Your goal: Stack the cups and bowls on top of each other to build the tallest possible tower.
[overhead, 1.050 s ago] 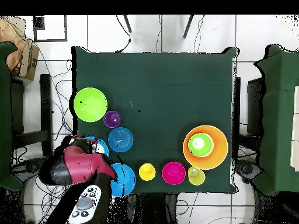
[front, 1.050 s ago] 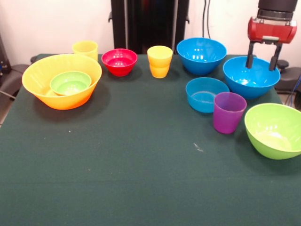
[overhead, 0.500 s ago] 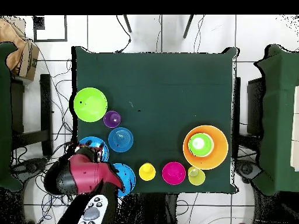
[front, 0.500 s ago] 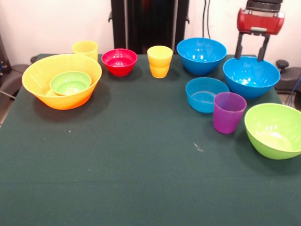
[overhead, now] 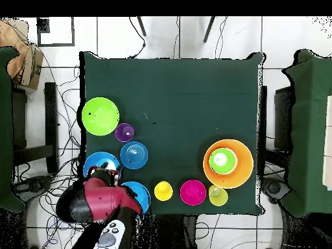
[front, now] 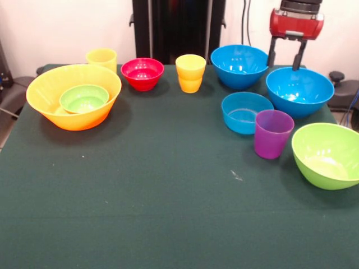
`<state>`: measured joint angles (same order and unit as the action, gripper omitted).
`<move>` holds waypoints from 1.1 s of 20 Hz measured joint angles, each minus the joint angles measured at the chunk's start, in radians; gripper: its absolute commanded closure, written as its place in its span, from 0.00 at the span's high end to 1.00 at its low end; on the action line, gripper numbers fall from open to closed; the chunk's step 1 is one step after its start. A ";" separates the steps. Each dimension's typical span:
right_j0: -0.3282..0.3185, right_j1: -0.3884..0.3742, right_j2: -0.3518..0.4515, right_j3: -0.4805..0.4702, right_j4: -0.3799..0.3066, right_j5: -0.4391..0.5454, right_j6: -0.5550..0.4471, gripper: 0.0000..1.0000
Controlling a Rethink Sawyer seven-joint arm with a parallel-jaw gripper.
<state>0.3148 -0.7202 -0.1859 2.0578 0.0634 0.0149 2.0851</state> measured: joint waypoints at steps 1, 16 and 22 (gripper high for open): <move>-0.001 0.000 0.000 0.004 -0.006 -0.005 0.000 1.00; -0.091 0.010 -0.001 0.033 -0.101 -0.101 0.000 1.00; -0.104 0.010 -0.001 0.033 -0.121 -0.125 0.000 1.00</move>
<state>0.2105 -0.7098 -0.1871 2.0912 -0.0573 -0.1102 2.0851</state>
